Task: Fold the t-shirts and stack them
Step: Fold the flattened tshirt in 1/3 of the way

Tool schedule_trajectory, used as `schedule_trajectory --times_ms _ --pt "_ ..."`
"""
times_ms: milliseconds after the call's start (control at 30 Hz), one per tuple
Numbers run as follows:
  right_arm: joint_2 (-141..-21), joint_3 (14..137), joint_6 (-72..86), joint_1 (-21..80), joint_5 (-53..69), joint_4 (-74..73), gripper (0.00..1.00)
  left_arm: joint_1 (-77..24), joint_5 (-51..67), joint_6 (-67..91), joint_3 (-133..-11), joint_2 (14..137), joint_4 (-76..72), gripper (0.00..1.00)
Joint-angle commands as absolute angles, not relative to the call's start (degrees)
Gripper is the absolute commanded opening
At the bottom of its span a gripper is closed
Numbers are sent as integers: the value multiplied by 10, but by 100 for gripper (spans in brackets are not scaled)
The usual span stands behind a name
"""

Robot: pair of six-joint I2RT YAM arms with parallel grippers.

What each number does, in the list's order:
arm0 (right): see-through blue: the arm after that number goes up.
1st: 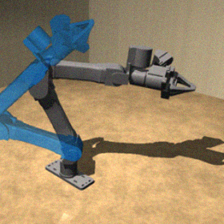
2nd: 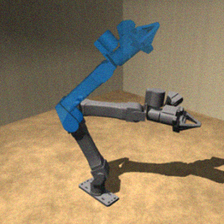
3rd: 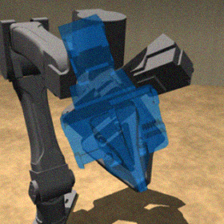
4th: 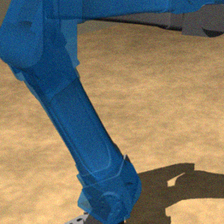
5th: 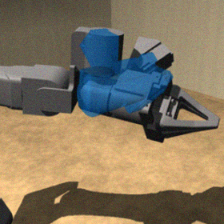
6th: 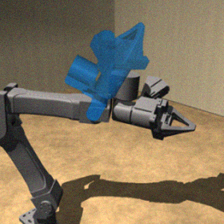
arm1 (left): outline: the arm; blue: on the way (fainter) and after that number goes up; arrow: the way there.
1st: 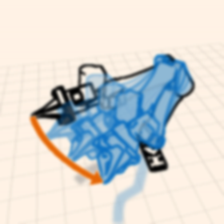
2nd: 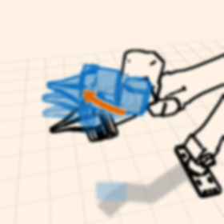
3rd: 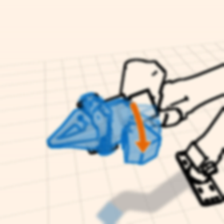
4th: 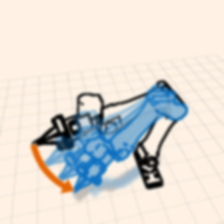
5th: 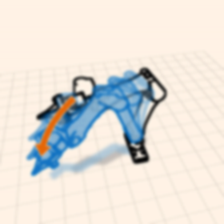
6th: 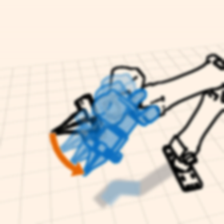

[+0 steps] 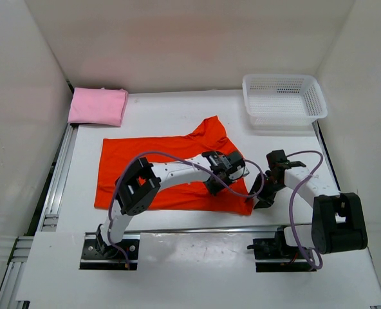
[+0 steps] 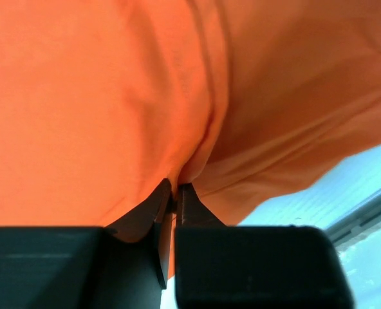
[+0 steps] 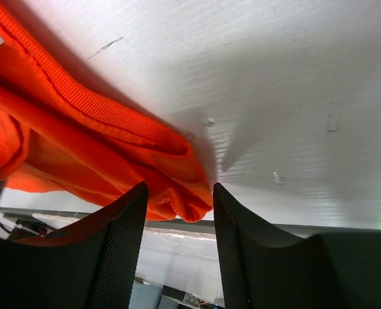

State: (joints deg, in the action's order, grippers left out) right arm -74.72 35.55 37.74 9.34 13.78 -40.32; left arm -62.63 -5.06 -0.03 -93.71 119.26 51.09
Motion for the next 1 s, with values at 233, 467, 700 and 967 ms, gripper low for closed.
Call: schedule_trajectory --times_ms 233,467,700,967 --pt "-718 408 345 91 93 -434 51 -536 2 0 -986 1167 536 13" --pt "-737 431 345 111 83 -434 51 -476 56 0 -962 1179 553 16" --pt "-772 481 327 121 83 -461 51 -437 62 0 -947 1186 553 30" --pt "-795 572 316 127 57 -496 59 -403 31 0 -963 1155 548 70"
